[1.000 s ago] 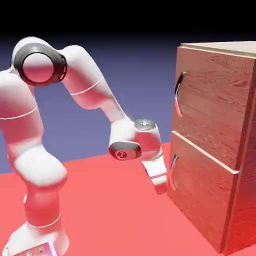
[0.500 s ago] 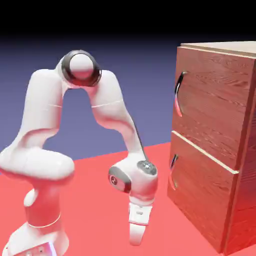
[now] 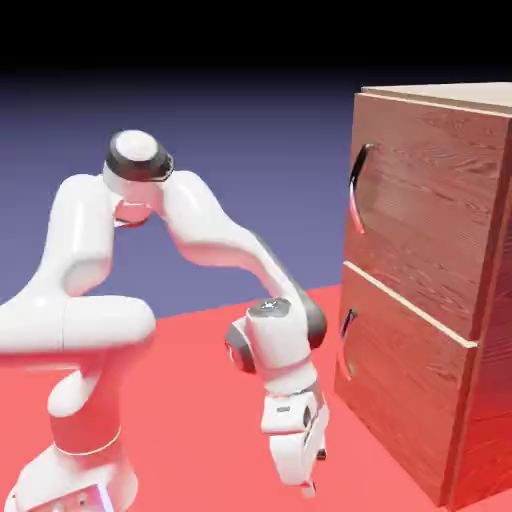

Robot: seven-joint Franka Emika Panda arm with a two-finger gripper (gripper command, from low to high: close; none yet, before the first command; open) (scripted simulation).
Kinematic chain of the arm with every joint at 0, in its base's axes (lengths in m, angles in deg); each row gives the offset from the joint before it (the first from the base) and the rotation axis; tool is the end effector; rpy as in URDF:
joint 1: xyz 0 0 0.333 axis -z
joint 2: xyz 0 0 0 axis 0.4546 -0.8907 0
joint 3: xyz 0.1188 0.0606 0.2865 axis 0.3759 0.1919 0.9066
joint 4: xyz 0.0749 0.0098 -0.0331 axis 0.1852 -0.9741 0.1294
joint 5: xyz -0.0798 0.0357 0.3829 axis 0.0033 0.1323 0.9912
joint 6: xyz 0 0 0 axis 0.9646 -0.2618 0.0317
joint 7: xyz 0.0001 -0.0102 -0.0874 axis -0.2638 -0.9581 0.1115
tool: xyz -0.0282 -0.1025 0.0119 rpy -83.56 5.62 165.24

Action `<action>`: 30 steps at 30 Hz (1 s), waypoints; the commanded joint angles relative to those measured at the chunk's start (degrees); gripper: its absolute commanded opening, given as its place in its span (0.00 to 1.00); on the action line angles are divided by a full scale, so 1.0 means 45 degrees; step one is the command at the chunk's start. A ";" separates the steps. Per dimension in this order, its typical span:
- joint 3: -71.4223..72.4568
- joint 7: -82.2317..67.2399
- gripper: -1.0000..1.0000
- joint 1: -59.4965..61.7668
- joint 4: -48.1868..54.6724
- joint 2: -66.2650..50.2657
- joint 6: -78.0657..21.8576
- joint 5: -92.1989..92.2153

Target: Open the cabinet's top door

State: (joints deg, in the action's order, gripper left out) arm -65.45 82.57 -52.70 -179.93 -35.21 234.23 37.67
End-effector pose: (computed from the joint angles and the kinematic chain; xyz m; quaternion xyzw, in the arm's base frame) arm 0.3302 -0.1644 0.2388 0.7240 -0.6447 0.2409 0.0464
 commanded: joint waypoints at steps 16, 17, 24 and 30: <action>-0.6626 -0.3664 0.50 -0.6289 0.0268 -0.7385 -0.2292 0.8091; -0.7040 -0.3893 0.50 -0.6681 0.0285 -0.7846 -0.2434 0.8596; -0.6735 -0.4251 0.50 -0.5032 0.2010 -0.7648 -0.2671 0.9895; -0.7615 -0.5279 0.00 -0.5798 0.0365 -0.7545 -0.4885 0.9887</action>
State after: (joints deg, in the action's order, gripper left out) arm -99.71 58.78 -78.79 -178.28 -69.16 212.19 82.25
